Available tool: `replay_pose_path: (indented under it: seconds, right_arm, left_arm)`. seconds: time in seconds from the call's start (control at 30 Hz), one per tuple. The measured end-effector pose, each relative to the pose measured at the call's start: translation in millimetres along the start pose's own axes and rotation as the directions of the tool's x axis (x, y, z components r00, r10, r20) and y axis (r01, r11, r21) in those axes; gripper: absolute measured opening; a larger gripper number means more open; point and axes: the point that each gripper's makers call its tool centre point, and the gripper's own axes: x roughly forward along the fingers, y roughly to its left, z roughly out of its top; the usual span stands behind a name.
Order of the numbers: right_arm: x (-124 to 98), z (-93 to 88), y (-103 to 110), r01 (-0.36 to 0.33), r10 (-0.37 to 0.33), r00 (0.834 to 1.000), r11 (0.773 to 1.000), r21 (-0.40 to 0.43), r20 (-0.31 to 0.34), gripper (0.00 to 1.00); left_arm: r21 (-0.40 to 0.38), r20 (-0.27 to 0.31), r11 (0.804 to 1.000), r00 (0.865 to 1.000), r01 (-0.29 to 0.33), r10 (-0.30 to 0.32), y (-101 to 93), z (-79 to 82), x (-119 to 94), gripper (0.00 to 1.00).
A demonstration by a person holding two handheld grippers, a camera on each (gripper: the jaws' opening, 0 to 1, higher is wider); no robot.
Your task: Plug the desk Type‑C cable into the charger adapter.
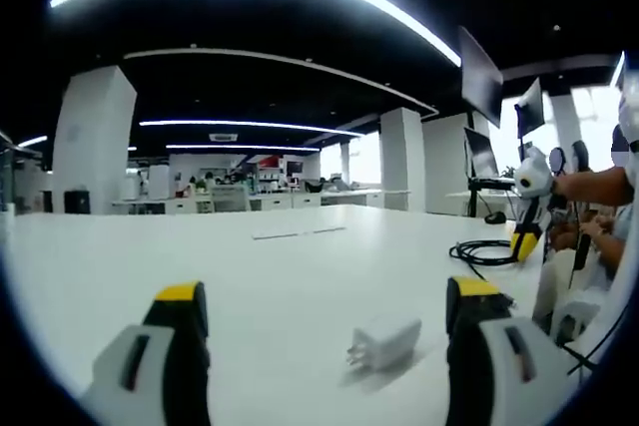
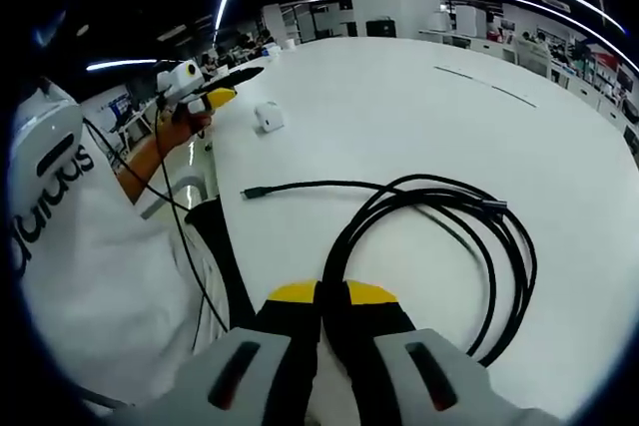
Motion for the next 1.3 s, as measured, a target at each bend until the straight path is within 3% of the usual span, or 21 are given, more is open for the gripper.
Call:
replay_pose_path:
  seconds: [0.23, 0.9, 1.0, 1.1, 1.3]
  right_arm:
    - [2, -2.0, 6, -0.013, 0.013, 1.0, 1.0, -0.003, -0.008, 0.06]
    - [6, -6.4, 18, -0.029, 0.028, 0.999, 0.999, -0.038, -0.025, 0.07]
    - [6, -5.6, 18, -0.028, 0.027, 0.999, 0.998, -0.062, -0.019, 0.07]
    - [2, 4.7, 21, -0.035, 0.037, 0.999, 0.997, -0.072, 0.031, 0.07]
    - [4, 25.4, 27, -0.03, 0.052, 0.996, 0.962, -0.271, 0.074, 0.1]
  left_arm:
    - [0.029, 0.007, 1.0, 1.0, -0.006, 0.006, 0.9, 3.6, -3, 1.0]
    - [0.017, -0.003, 1.0, 1.0, 0.012, -0.012, -3.0, -0.2, -2, 1.0]
    - [0.016, -0.008, 1.0, 1.0, 0.014, -0.014, -3.2, -1.4, -3, 1.0]
    - [0.017, -0.011, 1.0, 1.0, 0.02, -0.02, -4.1, -2.1, -3, 1.0]
    - [0.021, -0.019, 0.999, 0.999, 0.03, -0.03, -5.6, -4.3, -2, 1.0]
